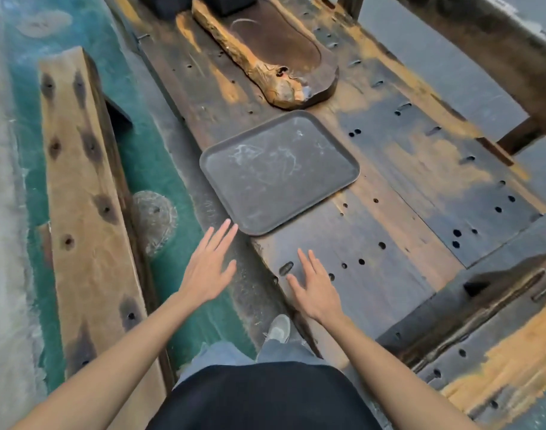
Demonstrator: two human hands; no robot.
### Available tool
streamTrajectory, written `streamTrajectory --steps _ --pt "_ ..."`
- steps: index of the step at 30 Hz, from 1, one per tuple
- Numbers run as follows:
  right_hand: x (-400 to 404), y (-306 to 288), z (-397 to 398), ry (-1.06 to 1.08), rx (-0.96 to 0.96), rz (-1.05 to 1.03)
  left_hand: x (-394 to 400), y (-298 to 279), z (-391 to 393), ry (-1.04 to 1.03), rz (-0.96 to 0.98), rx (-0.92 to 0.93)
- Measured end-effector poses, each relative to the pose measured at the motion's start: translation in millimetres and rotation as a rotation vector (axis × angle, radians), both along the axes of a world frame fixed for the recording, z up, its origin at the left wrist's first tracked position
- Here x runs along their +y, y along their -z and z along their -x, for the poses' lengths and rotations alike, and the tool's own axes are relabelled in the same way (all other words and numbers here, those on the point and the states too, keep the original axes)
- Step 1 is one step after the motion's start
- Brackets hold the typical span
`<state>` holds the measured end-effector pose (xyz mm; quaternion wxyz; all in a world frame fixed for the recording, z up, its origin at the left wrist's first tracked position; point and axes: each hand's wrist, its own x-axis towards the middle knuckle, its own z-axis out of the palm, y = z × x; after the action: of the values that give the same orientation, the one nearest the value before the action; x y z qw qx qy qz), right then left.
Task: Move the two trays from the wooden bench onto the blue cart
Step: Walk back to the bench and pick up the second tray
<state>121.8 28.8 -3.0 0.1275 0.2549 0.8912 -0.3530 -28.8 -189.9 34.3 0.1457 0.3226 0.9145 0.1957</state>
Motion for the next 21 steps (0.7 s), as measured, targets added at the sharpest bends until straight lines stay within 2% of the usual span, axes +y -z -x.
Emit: streamTrajectory --steps 7,11,13,21 --pt "38.4 3.8 64.5 0.160 -0.004 0.146 46.9 -3.7 120.0 0.021 -0.099 -0.037" --pt "57.5 10.7 109.5 0.339 -0.007 0.255 78.9 4.8 199.9 0.025 -0.117 -0.090" --pt "64.7 15.2 133.0 0.478 0.000 0.335 95.6 13.0 241.1 -0.009 -0.126 -0.172" --pt "74.4 21.5 215.4 1.280 0.076 0.612 158.4 50.0 393.7 -0.167 -0.068 -0.544"
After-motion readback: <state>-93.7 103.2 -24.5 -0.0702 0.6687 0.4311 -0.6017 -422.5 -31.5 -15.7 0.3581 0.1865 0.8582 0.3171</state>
